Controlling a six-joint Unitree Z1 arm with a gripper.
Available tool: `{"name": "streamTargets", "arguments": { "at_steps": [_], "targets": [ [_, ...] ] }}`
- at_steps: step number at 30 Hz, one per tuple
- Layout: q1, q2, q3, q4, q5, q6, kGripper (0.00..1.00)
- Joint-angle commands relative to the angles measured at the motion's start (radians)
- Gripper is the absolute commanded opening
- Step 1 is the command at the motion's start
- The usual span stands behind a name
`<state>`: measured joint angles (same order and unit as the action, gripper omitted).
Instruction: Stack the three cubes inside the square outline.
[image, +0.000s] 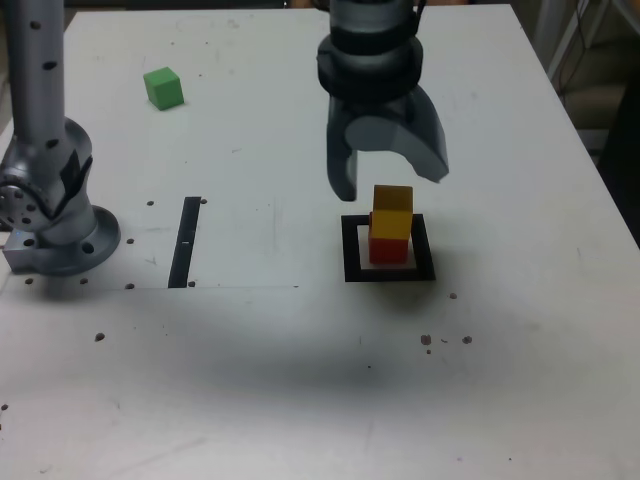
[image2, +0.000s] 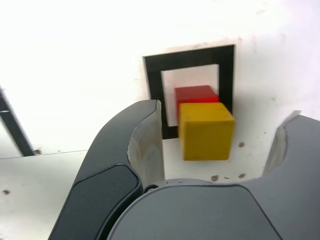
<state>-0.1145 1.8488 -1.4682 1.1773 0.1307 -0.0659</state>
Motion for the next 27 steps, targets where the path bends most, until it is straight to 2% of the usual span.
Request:
{"name": "streamTargets", "arguments": {
  "at_steps": [1,11,20,27],
  "targets": [
    [0.02,-0.032,-0.004,0.033,0.008,0.001,0.99],
    [0.148,-0.092,0.001,0.151,0.013,0.078,0.99],
    [0.287,-0.116,-0.005,0.226,0.027,0.247,0.99],
    [0.356,-0.129,-0.004,0.251,0.033,0.335,0.99]
  ]
}}
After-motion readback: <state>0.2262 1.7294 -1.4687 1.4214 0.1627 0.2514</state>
